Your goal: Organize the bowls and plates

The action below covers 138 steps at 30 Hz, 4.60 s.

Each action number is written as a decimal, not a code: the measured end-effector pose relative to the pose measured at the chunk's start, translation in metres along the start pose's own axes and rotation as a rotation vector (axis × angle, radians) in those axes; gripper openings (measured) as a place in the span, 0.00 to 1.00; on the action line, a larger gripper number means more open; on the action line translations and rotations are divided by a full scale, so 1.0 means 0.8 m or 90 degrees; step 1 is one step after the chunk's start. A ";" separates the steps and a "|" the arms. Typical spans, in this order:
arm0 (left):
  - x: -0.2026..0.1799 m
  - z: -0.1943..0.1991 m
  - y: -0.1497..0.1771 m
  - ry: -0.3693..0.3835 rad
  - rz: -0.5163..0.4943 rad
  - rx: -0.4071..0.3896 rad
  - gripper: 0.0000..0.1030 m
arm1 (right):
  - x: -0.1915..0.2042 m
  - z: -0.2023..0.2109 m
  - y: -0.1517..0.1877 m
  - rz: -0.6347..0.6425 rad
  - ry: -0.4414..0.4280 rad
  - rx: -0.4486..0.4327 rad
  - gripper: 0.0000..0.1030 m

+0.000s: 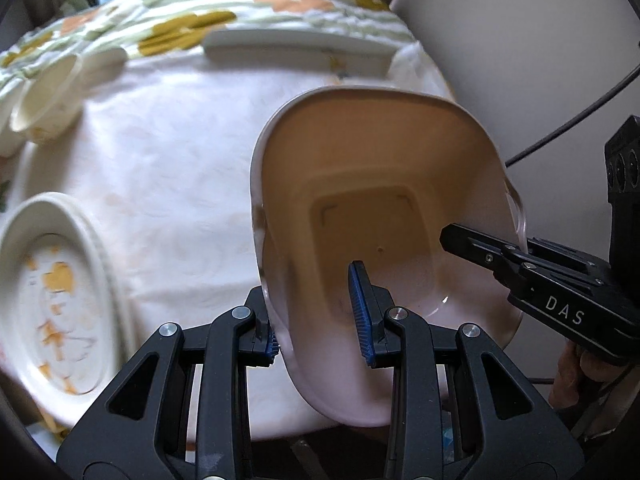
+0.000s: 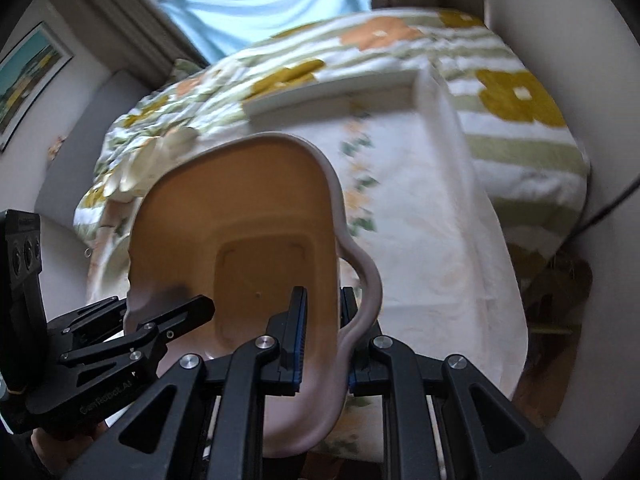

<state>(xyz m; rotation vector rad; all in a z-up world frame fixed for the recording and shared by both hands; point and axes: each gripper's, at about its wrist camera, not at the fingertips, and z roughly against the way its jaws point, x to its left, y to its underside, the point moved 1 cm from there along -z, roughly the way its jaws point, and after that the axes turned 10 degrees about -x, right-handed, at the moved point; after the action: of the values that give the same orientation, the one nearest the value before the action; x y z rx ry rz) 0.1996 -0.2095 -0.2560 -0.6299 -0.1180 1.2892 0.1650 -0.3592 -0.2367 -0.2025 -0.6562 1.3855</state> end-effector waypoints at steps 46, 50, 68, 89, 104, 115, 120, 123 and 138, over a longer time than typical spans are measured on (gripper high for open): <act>0.021 0.135 0.001 -0.117 -0.025 -0.107 0.76 | 0.002 0.096 -0.011 0.009 -0.019 -0.116 0.44; 0.059 0.213 -0.020 -0.174 0.006 -0.206 1.00 | 0.057 0.121 -0.045 0.054 -0.073 -0.174 1.00; 0.362 0.187 -0.137 -0.150 0.228 -0.165 0.98 | 0.275 -0.045 -0.154 0.129 -0.118 -0.085 1.00; 0.469 -0.015 -0.181 -0.063 0.222 0.006 0.28 | 0.325 -0.278 -0.155 0.080 -0.081 0.113 0.34; 0.458 -0.017 -0.183 -0.081 0.192 -0.002 0.21 | 0.335 -0.287 -0.154 0.084 -0.095 0.109 0.15; 0.396 0.043 -0.192 -0.067 0.144 -0.053 0.21 | 0.321 -0.220 -0.162 0.062 -0.091 0.051 0.15; 0.327 0.081 -0.189 -0.051 0.118 -0.077 0.21 | 0.292 -0.154 -0.158 0.043 -0.092 0.009 0.15; 0.275 0.098 -0.179 -0.048 0.099 -0.086 0.21 | 0.269 -0.109 -0.149 0.047 -0.089 -0.014 0.15; 0.039 0.097 -0.096 0.018 0.037 -0.054 0.21 | 0.099 0.049 -0.064 0.010 -0.019 -0.051 0.15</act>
<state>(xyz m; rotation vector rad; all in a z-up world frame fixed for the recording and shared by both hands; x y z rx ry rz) 0.2415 -0.1625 -0.1617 -0.7284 -0.1323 1.3366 0.1907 -0.3038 -0.1549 -0.2519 -0.7373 1.3813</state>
